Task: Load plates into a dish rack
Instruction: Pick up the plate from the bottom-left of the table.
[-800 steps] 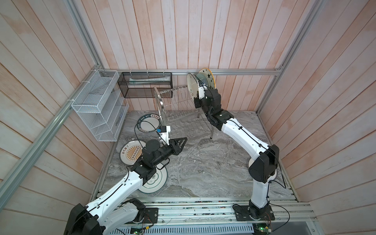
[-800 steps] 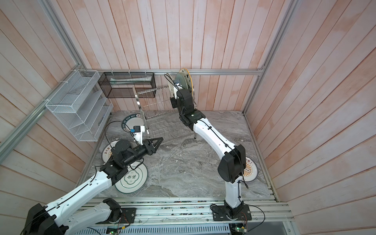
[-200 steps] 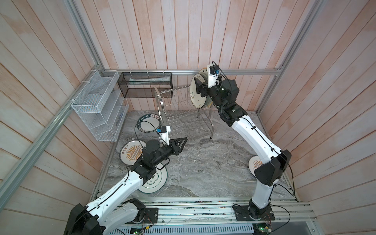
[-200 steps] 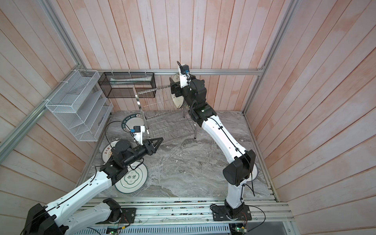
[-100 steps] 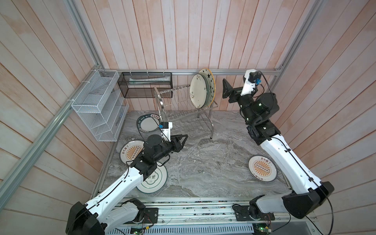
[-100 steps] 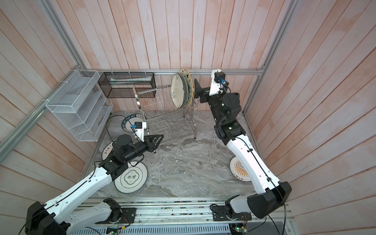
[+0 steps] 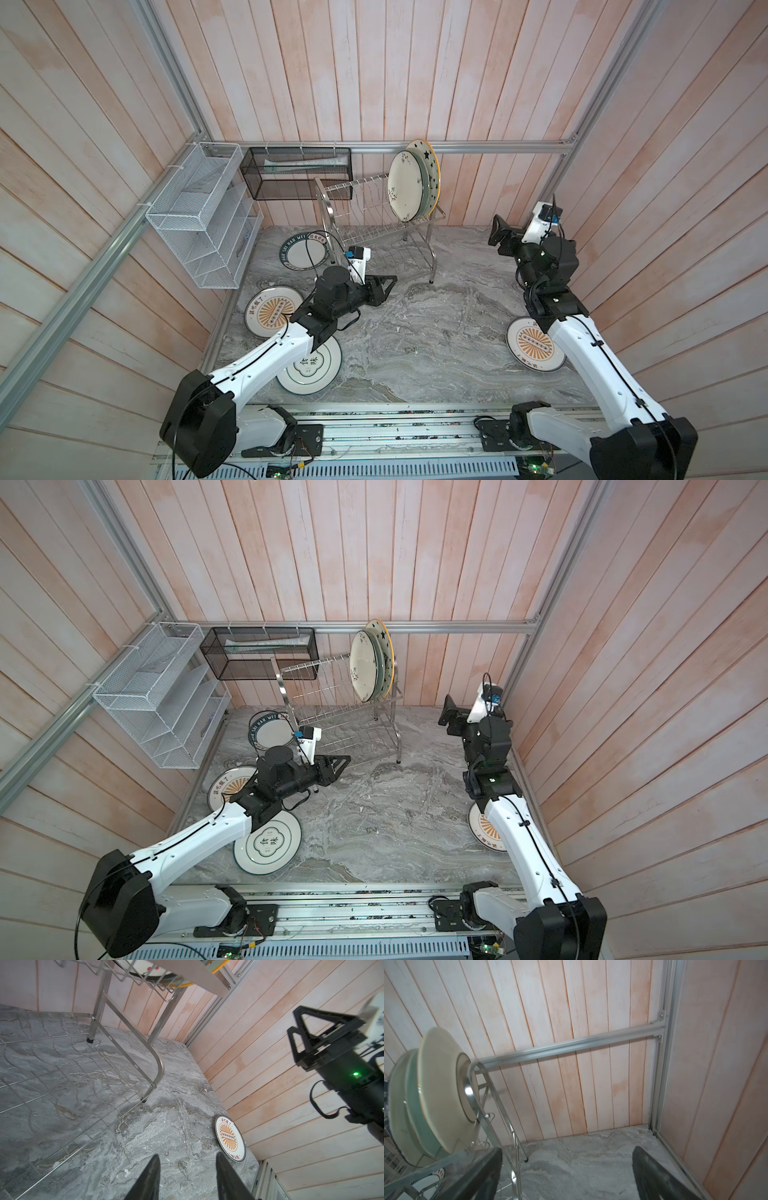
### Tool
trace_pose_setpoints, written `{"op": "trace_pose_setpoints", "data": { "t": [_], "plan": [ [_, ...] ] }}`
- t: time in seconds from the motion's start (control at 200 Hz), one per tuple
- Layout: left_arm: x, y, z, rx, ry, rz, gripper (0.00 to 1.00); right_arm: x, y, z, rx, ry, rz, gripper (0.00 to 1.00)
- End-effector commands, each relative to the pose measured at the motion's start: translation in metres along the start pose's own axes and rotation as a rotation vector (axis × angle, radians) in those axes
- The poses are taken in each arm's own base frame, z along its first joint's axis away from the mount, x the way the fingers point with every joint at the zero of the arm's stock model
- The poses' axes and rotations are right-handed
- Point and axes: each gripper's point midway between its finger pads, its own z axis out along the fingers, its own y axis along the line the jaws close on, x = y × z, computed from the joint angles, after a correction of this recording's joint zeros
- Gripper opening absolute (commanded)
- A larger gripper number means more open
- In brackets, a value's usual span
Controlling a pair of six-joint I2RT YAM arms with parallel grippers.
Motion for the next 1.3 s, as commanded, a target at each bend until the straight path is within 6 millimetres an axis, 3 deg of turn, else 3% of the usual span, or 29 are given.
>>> {"op": "trace_pose_setpoints", "data": {
  "t": [0.0, 0.33, 0.56, 0.74, 0.945, 1.14, 1.295],
  "plan": [
    [0.004, -0.014, 0.004, 0.064, -0.015, -0.019, 0.45, 0.042, -0.003, 0.0, -0.012, 0.114, 0.08, 0.98],
    [0.036, 0.002, 0.003, 0.02, 0.046, -0.091, 0.45, 0.126, -0.006, 0.002, -0.041, 0.304, 0.17, 0.98],
    [0.079, 0.032, -0.013, -0.065, 0.109, -0.204, 0.45, 0.17, 0.007, 0.002, -0.122, 0.409, 0.262, 0.97],
    [0.104, 0.052, -0.039, -0.14, 0.112, -0.296, 0.45, 0.219, 0.042, -0.01, -0.233, 0.562, 0.27, 0.98],
    [0.121, 0.084, -0.086, -0.263, 0.094, -0.418, 0.45, 0.275, 0.094, -0.053, -0.343, 0.728, 0.394, 0.98],
    [0.129, 0.116, -0.136, -0.411, 0.025, -0.553, 0.45, 0.306, 0.155, -0.102, -0.437, 0.867, 0.573, 0.98],
    [0.15, 0.14, -0.153, -0.435, 0.009, -0.705, 0.45, 0.323, 0.19, -0.123, -0.487, 0.963, 0.699, 0.96]
  ]
}}
